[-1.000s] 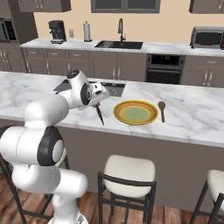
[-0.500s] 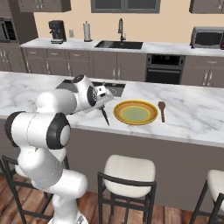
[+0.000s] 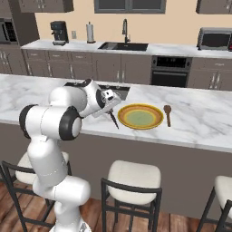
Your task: Take the fork and place it on the left side of the plate. Then take the spoon and place it on the right side of the plate. Make sure they're directly next to the plate.
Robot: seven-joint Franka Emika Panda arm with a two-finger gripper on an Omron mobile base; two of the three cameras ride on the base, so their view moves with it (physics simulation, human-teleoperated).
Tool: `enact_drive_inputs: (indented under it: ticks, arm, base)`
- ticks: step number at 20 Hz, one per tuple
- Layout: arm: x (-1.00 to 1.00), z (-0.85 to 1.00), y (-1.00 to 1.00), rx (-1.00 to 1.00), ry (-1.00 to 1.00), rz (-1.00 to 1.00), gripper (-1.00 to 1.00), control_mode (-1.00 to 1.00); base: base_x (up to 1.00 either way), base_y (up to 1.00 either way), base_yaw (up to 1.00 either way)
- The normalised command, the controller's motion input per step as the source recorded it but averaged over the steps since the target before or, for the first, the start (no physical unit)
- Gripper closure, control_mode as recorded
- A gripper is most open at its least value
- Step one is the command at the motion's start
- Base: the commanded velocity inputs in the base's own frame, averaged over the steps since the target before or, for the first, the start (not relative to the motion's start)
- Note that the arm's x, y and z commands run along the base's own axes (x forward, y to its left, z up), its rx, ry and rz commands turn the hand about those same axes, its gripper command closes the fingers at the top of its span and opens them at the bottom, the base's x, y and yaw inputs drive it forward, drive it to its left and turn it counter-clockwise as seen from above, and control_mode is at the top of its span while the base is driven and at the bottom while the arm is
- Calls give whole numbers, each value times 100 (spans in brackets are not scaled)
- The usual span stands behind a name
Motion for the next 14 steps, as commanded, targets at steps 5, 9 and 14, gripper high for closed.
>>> enact_drive_inputs:
  ticks: [5, 9, 14]
  arm:
    - [46, -22, -4, -5, 4, 0, 100, -100]
    - [37, -21, -14, -2, 0, 0, 100, -100]
    - [14, -17, -24, -1, 0, 0, -100, -100]
  base:
    - [0, 0, 0]
    - [0, 0, 0]
    - [0, 0, 0]
